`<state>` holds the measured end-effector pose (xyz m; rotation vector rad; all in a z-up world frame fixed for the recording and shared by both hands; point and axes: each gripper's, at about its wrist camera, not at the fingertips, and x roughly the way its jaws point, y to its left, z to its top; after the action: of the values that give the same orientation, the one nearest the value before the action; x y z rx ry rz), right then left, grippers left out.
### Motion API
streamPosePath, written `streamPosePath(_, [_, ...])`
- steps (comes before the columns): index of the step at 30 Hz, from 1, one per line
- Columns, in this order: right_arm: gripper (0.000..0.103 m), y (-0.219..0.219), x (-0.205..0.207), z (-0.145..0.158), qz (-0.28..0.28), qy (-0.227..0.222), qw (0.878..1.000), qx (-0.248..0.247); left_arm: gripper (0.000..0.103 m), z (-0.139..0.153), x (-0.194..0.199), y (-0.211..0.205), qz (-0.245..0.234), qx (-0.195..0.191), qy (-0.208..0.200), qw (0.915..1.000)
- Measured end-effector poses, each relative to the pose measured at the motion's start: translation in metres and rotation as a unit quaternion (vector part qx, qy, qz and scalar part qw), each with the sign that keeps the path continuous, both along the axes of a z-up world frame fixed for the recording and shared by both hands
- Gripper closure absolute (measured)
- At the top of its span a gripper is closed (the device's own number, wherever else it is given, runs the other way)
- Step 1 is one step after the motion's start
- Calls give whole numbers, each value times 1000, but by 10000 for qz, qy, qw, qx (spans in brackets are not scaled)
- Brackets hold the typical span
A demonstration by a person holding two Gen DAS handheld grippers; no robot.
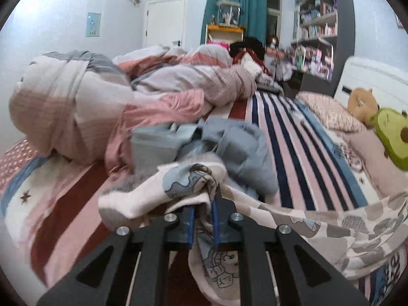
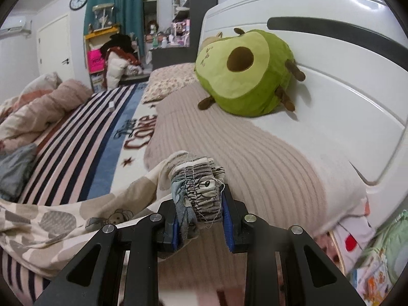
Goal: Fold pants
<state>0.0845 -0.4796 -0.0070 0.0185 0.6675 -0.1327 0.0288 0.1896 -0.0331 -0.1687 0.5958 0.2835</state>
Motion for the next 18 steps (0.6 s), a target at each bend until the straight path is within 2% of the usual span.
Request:
streamPosePath(4, [82, 3, -29, -3, 23, 334, 9994, -10, 94, -17, -25, 8, -224, -122, 610, 9978])
streamPosePath(8, [79, 0, -43, -28, -77, 744, 9972, 75, 90, -51, -26, 11, -237, -49, 1236, 9920])
streamPosePath(9, [74, -2, -44, -35, -109, 809, 9966, 87, 86, -58, -26, 12, -222, -46, 1327, 9909])
streamPosePath(10, [73, -4, -43, -40, -139, 863, 9961, 113, 77, -64, -26, 14, -153, -1, 1416, 9898])
streamPosePath(11, [67, -7, -45, -43, -195, 910, 9956, 137, 72, -67, -28, 17, -68, 73, 1455, 9893])
streamPosePath(12, [55, -9, -46, -46, -255, 979, 9948, 138, 60, -66, -30, 18, -23, 119, 1435, 9896])
streamPosePath(13, [50, -9, -49, -46, -317, 1041, 9940, 76, 50, -62, -35, 20, 28, 176, 1361, 9905])
streamPosePath(15, [46, -7, -56, -39, -433, 977, 9941, -185, 37, -54, -42, 25, 80, 290, 1262, 9915])
streamPosePath(16, [45, -4, -60, -33, -499, 917, 9938, -384, 28, -48, -46, 27, 235, 534, 1235, 9906])
streamPosePath(18, [38, 3, -66, -22, -540, 744, 9938, -631, 23, -39, -53, 32, 557, 1033, 1171, 9862])
